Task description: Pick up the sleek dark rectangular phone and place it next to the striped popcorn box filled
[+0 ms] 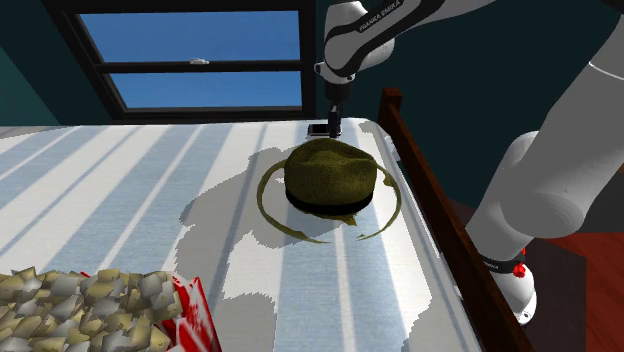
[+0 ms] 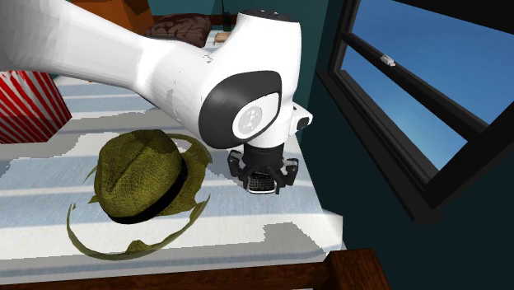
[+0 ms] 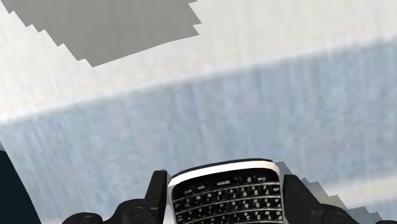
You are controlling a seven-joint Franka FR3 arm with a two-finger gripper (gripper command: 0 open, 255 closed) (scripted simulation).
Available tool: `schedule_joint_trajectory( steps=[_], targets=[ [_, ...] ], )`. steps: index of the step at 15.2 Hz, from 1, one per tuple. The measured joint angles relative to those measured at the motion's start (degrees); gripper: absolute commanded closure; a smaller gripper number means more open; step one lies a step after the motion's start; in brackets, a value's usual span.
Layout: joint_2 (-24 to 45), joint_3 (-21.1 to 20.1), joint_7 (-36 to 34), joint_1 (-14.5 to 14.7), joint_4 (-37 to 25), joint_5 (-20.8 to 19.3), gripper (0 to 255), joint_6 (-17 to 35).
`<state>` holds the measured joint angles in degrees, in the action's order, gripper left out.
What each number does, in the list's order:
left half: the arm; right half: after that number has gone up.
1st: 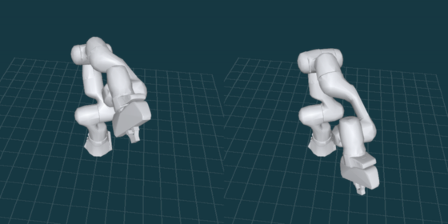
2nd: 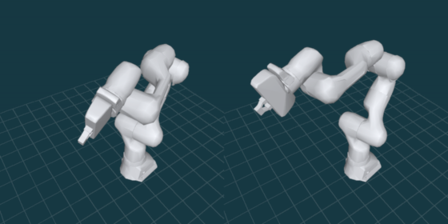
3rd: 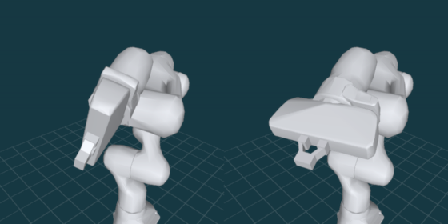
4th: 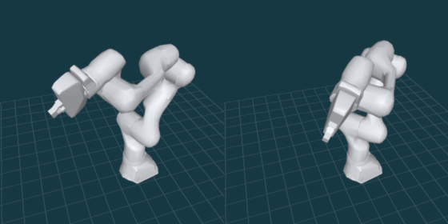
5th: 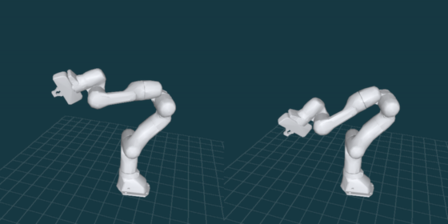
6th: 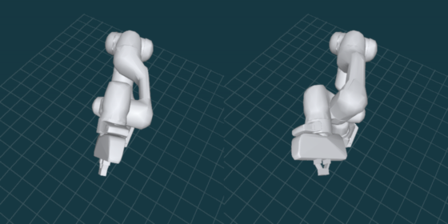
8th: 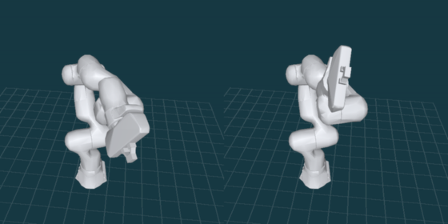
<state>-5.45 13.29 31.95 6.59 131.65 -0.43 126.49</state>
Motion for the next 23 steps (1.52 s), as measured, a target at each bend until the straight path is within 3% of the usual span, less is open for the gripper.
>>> schedule_joint_trajectory(
  steps=[5,23],
  targets=[
    [-0.5,0.0,-0.1,0.0,-0.6,-0.1,255,-1.0],
    [-5.3,-0.6,-1.1,0.0,-9.6,-1.1,255,-14.8]
  ],
)
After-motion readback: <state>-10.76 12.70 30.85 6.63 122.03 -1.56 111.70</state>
